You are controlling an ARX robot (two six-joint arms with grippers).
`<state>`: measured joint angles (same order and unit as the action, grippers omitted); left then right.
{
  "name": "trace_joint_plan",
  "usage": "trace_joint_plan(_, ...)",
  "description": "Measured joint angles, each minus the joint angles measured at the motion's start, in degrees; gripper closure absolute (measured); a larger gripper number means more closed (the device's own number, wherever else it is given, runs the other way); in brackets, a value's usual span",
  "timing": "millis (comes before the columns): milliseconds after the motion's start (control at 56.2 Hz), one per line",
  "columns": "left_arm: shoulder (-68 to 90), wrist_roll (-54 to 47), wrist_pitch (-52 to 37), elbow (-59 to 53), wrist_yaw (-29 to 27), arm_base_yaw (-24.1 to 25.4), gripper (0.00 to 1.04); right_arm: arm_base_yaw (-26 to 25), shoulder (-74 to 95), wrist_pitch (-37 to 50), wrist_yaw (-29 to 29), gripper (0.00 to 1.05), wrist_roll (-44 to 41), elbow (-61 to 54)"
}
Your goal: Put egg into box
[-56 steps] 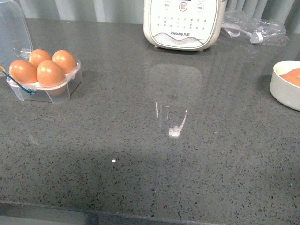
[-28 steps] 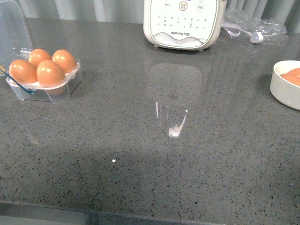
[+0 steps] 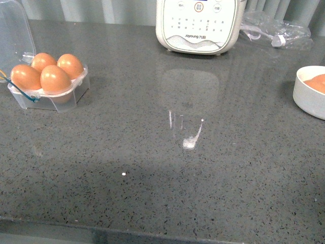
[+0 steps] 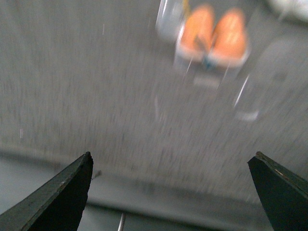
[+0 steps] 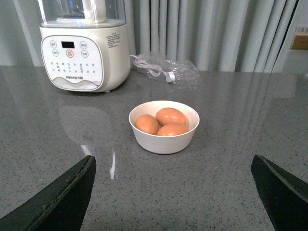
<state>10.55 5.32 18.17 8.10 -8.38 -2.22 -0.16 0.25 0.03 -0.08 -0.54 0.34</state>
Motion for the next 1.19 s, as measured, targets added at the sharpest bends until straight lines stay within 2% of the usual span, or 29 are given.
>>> trace_joint_plan(36,2.27,0.9,2.91,0.42,-0.48,-0.24,0.07,0.0,0.0,0.0,-0.02,0.07,0.0,0.0)
trace_joint_plan(107,3.32,1.95,3.1,0.39,-0.44,-0.74,0.07,0.0,0.02,0.0,0.0,0.07,0.0,0.0)
trace_joint_plan(320,6.8,2.36,-3.72,0.72,1.42,-0.87,0.07,0.0,0.0,0.0,0.0,0.07,0.02,0.0)
trace_joint_plan(445,13.81,1.44,-12.41,0.87,7.1,2.4,0.07,0.0,0.0,0.0,0.02,0.07,0.0,0.0)
trace_joint_plan(623,32.15,-2.36,-29.73,5.86,16.63,11.85,0.07,0.0,0.0,0.0,0.02,0.07,0.0,0.0)
trace_joint_plan(747,43.56,-4.2,-36.7,11.13,20.41,17.2,0.07,0.0,0.0,0.0,0.02,0.07,0.0,0.0)
trace_joint_plan(872,53.51,-5.42,-40.54,17.7,21.38,20.44,0.07,0.0,0.0,0.0,0.02,0.07,0.0,0.0)
trace_joint_plan(1085,63.91,-7.96,-43.45,26.73,21.73,22.32,0.07,0.0,0.0,0.0,0.02,0.07,0.0,0.0)
trace_joint_plan(1192,68.72,-7.67,-42.51,31.91,24.7,23.12,0.07,0.0,0.0,0.0,0.02,0.07,0.0,0.0)
